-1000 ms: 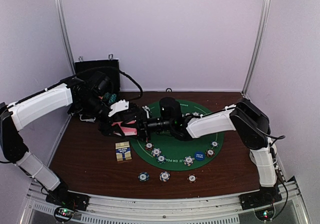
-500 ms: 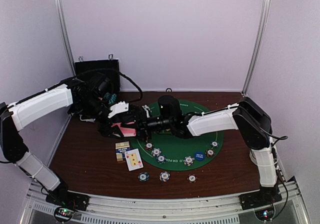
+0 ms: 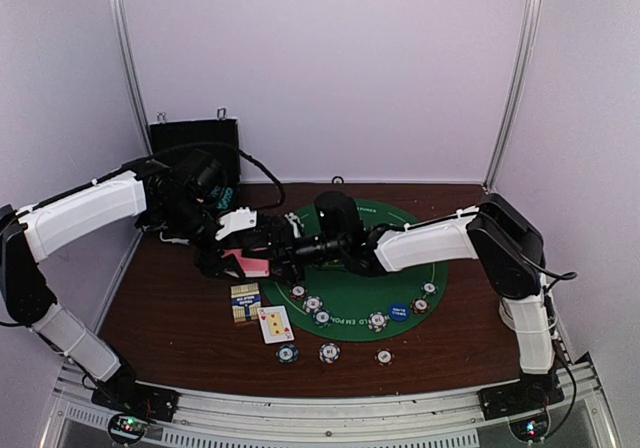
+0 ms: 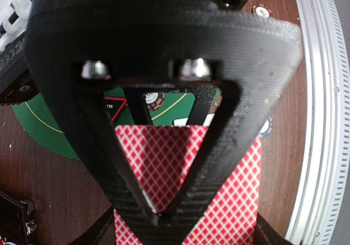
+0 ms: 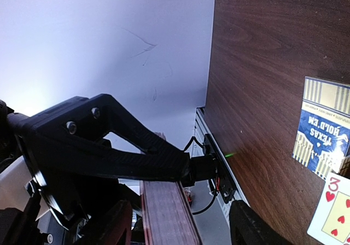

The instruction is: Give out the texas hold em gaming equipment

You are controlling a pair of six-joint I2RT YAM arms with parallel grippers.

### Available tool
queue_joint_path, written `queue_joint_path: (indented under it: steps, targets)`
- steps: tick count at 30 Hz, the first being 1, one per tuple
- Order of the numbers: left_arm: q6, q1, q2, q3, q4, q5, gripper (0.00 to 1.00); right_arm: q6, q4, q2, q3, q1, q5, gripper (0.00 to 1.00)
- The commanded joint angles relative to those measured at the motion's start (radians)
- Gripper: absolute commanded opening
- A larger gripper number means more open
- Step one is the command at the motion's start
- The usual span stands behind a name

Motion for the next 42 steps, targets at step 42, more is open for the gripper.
queue_joint_path:
  steps: [42]
  targets:
    - [0.000, 0.005, -0.062, -0.001, 0.025, -0.005, 0.00, -0.241, -0.399, -0.138, 0.017, -0.009, 0.037, 0.58]
